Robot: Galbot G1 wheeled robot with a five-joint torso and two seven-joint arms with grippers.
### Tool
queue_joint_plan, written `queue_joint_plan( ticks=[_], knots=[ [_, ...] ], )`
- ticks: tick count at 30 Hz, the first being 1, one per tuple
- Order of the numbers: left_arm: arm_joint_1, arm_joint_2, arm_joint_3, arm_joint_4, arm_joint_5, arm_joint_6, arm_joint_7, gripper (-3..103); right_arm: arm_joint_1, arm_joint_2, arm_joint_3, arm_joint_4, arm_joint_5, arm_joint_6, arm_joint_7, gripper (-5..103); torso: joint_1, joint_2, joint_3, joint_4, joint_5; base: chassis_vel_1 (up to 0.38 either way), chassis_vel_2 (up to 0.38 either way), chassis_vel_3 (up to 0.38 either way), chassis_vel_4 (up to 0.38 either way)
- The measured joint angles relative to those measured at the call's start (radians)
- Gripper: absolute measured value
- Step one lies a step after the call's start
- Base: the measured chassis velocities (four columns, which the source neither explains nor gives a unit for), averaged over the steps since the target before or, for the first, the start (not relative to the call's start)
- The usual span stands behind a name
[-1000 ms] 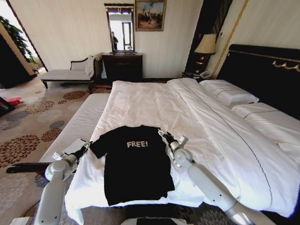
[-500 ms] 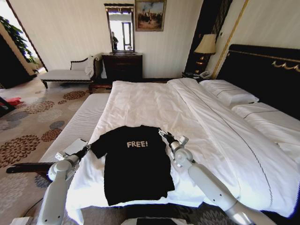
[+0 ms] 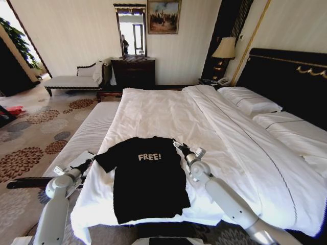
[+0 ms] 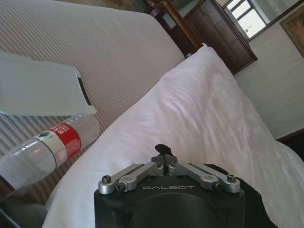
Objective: Fold the clothes on the bed.
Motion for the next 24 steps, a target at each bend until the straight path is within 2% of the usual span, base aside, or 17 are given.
queue_joint_plan(
  ticks=[5,14,24],
  knots=[
    [-0.001,0.000,0.037,-0.056,0.002,0.001,-0.008,0,-0.002,0.005,0.000,-0.012,-0.007,0.000,-0.001,100,0.000,0.000,0.000,0.0000,0.0003,0.000,0.000,0.000,0.000],
    [-0.032,-0.048,0.140,-0.181,0.023,0.010,-0.036,0,-0.001,0.006,-0.002,-0.021,-0.010,0.002,-0.003,100,0.000,0.000,0.000,0.0000,0.0003,0.000,0.000,0.000,0.000],
    [-0.085,-0.055,0.280,-0.184,0.060,0.007,-0.014,0,-0.003,0.009,0.004,-0.028,-0.010,0.002,-0.004,100,0.000,0.000,0.000,-0.0002,0.0003,0.000,0.000,0.000,0.000]
  ],
)
